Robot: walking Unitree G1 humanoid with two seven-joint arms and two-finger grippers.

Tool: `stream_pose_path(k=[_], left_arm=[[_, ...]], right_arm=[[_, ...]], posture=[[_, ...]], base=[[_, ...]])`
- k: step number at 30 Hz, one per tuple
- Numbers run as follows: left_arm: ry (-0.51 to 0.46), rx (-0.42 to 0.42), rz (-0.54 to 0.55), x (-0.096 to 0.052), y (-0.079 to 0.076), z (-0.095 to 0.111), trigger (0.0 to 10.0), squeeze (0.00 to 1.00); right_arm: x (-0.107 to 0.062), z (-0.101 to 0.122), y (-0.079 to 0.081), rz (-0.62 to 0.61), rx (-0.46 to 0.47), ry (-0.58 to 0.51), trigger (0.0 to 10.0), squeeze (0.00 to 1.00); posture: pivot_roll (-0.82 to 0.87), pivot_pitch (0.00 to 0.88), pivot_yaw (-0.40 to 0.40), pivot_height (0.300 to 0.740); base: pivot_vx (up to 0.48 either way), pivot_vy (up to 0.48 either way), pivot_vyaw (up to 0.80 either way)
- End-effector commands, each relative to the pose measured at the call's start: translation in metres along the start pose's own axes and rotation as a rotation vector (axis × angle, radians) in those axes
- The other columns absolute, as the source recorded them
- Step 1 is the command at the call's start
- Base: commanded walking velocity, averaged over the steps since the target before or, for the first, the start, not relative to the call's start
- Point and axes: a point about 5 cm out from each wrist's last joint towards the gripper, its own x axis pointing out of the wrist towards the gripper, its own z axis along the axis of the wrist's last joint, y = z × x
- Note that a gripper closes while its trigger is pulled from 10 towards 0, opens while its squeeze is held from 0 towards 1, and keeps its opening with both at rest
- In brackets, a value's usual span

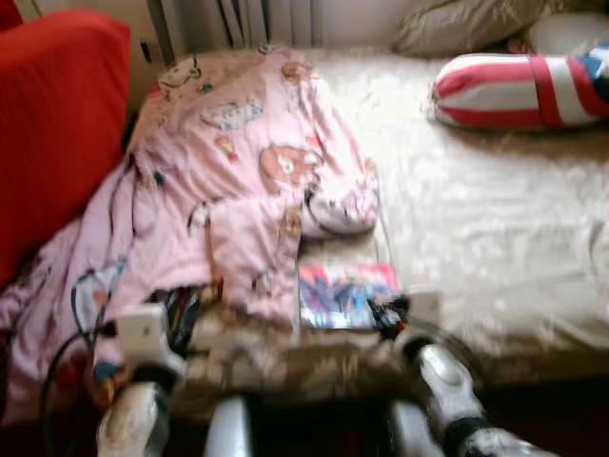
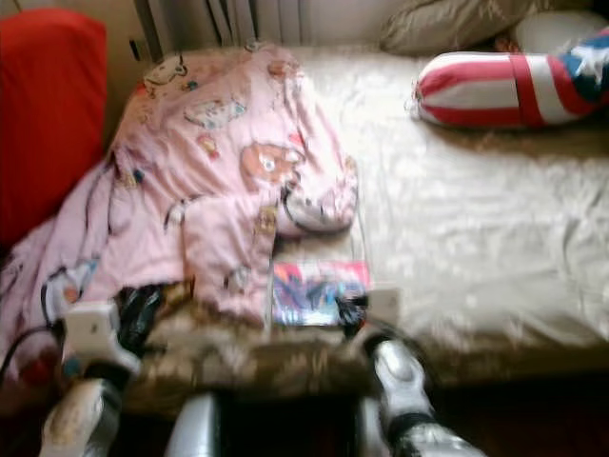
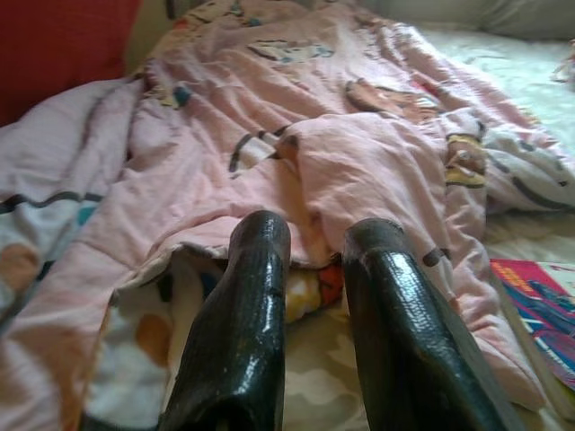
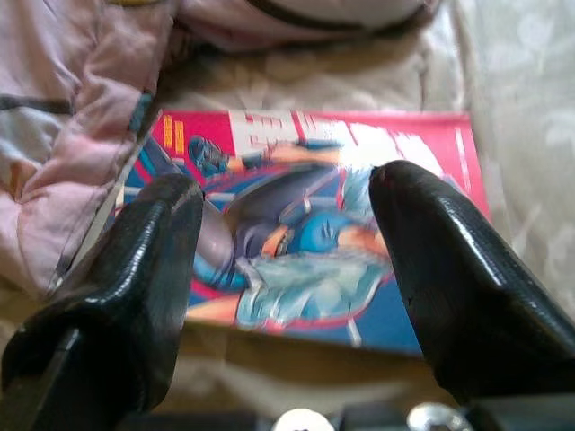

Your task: Clean up the room

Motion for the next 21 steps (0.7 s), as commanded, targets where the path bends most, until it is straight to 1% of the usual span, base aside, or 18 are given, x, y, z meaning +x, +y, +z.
stream_pose_path(k=[1,3,4,7,9,12,13,14,17,21], left_arm=[[0.011,-0.010,-0.013,-0.001,-0.006,-0.004,10.0,0.00],[0.010,-0.011,-0.012,-0.001,-0.006,-0.004,10.0,0.00],[0.010,-0.011,-0.012,-0.001,-0.006,-0.004,10.0,0.00],[0.012,-0.010,-0.013,-0.002,-0.006,-0.004,10.0,0.00],[0.013,-0.009,-0.015,-0.004,-0.007,-0.004,10.0,0.00],[0.014,-0.006,-0.016,-0.005,-0.007,-0.003,10.0,0.00],[0.015,-0.003,-0.017,-0.005,-0.006,-0.003,10.0,0.00],[0.015,-0.003,-0.017,-0.005,-0.006,-0.003,10.0,0.00],[0.019,0.007,-0.019,-0.008,-0.004,-0.002,10.0,0.00],[0.036,0.021,-0.030,-0.012,-0.002,-0.001,10.0,0.00]], right_arm=[[-0.001,0.010,-0.012,-0.032,-0.035,-0.047,10.0,0.00],[0.001,0.017,-0.013,-0.038,-0.050,-0.078,10.0,0.00],[0.001,0.017,-0.013,-0.038,-0.050,-0.078,10.0,0.00],[0.003,0.019,-0.014,-0.041,-0.019,-0.077,10.0,0.00],[0.003,0.017,-0.017,-0.071,0.033,-0.057,10.0,0.00],[0.003,0.013,-0.020,-0.106,0.080,-0.030,10.0,0.00],[0.002,0.011,-0.023,-0.136,0.124,-0.012,10.0,0.00],[0.002,0.011,-0.023,-0.136,0.124,-0.012,10.0,0.00],[0.001,0.007,-0.027,-0.183,0.166,0.010,10.0,0.00],[0.000,0.007,-0.036,-0.256,0.253,0.022,10.0,0.00]], posture=[[0.17,0.095,0.003,0.552],[0.17,0.095,0.003,0.552],[0.17,0.095,0.003,0.552],[0.17,0.098,0.003,0.552],[0.18,0.105,0.003,0.552],[0.19,0.114,0.005,0.552],[0.19,0.121,0.007,0.552],[0.19,0.121,0.007,0.552],[0.20,0.136,0.013,0.552],[0.21,0.158,0.024,0.552]], base=[[0.401,0.000,0.00],[0.407,0.000,0.00],[0.409,0.000,0.00],[0.000,0.000,0.00],[0.000,0.000,0.00],[0.000,0.000,0.00],[0.000,0.000,0.00],[0.000,0.000,0.00],[0.000,0.000,0.00],[0.000,0.000,0.00]])
